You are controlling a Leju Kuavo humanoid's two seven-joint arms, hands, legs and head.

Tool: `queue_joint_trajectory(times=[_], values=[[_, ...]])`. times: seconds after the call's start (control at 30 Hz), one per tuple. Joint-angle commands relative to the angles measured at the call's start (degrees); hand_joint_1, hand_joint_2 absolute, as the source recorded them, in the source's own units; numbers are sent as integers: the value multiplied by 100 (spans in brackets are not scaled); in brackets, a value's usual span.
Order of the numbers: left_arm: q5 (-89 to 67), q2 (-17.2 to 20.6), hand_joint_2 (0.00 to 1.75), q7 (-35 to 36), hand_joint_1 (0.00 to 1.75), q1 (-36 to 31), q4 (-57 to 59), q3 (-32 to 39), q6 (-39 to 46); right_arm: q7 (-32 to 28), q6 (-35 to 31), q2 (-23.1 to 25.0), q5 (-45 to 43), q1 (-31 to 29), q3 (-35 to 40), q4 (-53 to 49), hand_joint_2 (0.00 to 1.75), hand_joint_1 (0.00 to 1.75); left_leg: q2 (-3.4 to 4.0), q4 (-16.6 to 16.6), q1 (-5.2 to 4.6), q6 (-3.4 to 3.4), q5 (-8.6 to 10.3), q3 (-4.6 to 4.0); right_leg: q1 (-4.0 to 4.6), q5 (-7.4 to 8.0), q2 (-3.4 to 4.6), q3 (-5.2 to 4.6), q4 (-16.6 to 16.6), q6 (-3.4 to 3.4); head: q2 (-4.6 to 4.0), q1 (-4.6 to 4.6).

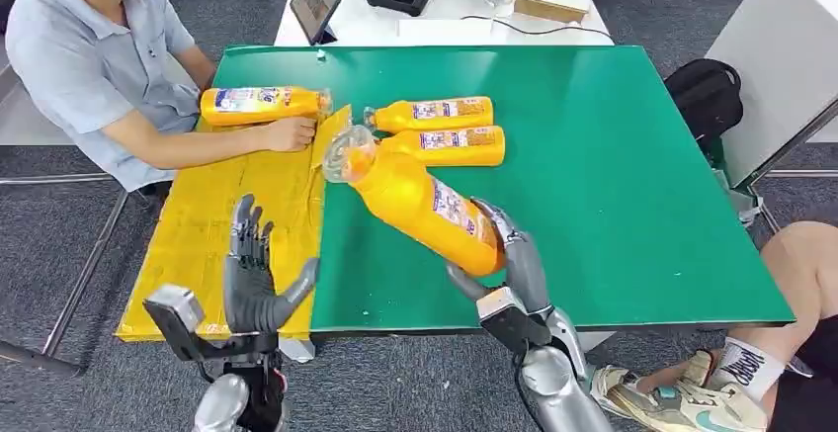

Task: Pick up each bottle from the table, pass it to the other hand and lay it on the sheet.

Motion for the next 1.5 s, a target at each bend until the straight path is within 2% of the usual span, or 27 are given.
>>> queue_joint_trajectory(times=[0.03,0.1,0.23,0.27,0.43,0.5,0.53,0.6,0.67,0.8,0.9,1.2,1.3,1.33,1.37,1.4,1.43,1.47,1.5], values=[[-131,274,175,-56,0,128,-215,-389,-55,2,38,142,68,-236,163,567,175,148,14,-5,6,3,-10,30,10,-5,6,28,-8,-22,0,0],[-126,280,175,-58,0,123,-203,-377,-55,3,44,122,65,-241,152,573,175,150,12,-5,4,3,-8,25,8,-3,5,22,-6,-19,0,0],[-155,291,175,-48,0,-40,-105,-532,-349,-114,122,179,602,-463,774,1218,175,159,19,-4,4,2,-6,19,7,1,13,14,-6,-14,0,0],[-94,301,175,-38,0,-73,-106,-573,-465,-119,125,261,605,-521,857,1420,175,154,21,-5,6,3,-8,27,10,-1,13,21,-7,-19,0,0],[-36,407,175,124,0,-76,-198,-798,-858,-308,-321,401,934,-773,1223,2075,175,157,27,-6,12,2,-13,41,18,-4,16,34,-10,-28,0,2],[348,411,175,595,0,-187,135,-844,-1336,-497,-460,377,1046,-840,1457,2131,175,145,18,-7,9,3,-9,34,14,-3,8,30,-9,-24,0,0],[367,380,175,615,0,-238,319,-856,-1370,-542,-439,379,1051,-853,1535,2150,175,136,14,-8,6,3,-5,26,9,-1,7,21,-9,-17,0,0],[448,321,175,665,0,-354,663,-944,-1562,-630,-494,392,1151,-903,1732,2258,175,143,10,-8,4,4,-3,24,7,-1,2,21,-9,-16,0,-2],[569,268,175,694,0,-406,771,-988,-1686,-683,-494,420,1193,-962,1870,2409,175,141,5,-10,2,4,-2,26,4,-2,-1,23,-9,-15,0,-2],[600,268,175,723,0,-439,767,-1048,-1709,-715,-543,491,1129,-992,1919,2546,175,141,1,-8,5,3,-2,24,8,-3,-6,23,-9,-18,0,0],[680,363,175,1010,0,-505,889,-1207,-1890,-761,-760,518,1162,-1080,2063,2705,175,140,9,-5,8,4,-9,32,12,-6,0,29,-8,-22,0,0],[652,372,175,1011,0,-510,940,-1233,-1886,-769,-763,532,1132,-1093,2071,2726,175,140,4,-4,3,3,-2,15,4,-2,-2,11,-3,-12,0,0],[319,377,175,908,0,-518,941,-1251,-1616,-722,-732,560,1053,-1132,2097,2773,175,140,8,-3,9,5,-10,33,13,-7,-2,32,-6,-25,0,0],[286,347,175,890,0,-507,941,-1198,-1527,-671,-690,582,1012,-1129,2109,2816,175,141,5,-5,1,3,-2,14,3,-2,-1,10,-3,-13,0,2],[223,312,175,843,70,-488,908,-1133,-1360,-632,-713,595,1030,-1122,2135,2871,175,140,5,-3,4,2,-2,12,6,-1,-1,9,-3,-12,0,2],[107,316,175,782,175,-493,868,-1122,-1224,-612,-725,597,1067,-1118,2185,2946,175,129,9,-4,6,4,-7,25,9,-4,0,22,-5,-20,0,0],[92,329,175,772,175,-512,847,-1105,-1206,-616,-730,595,1083,-1079,2220,3001,175,94,8,-4,4,3,-3,17,6,-2,2,13,-4,-14,0,2],[106,331,175,774,175,-504,813,-1064,-1196,-608,-745,588,1140,-1090,2282,3098,175,26,10,-5,9,4,-10,33,13,-6,0,30,-7,-23,0,2],[139,333,175,768,175,-495,783,-1010,-1186,-620,-751,565,1172,-1071,2325,3150,175,2,6,-5,6,3,-5,23,9,-4,-1,20,-6,-18,0,2]])
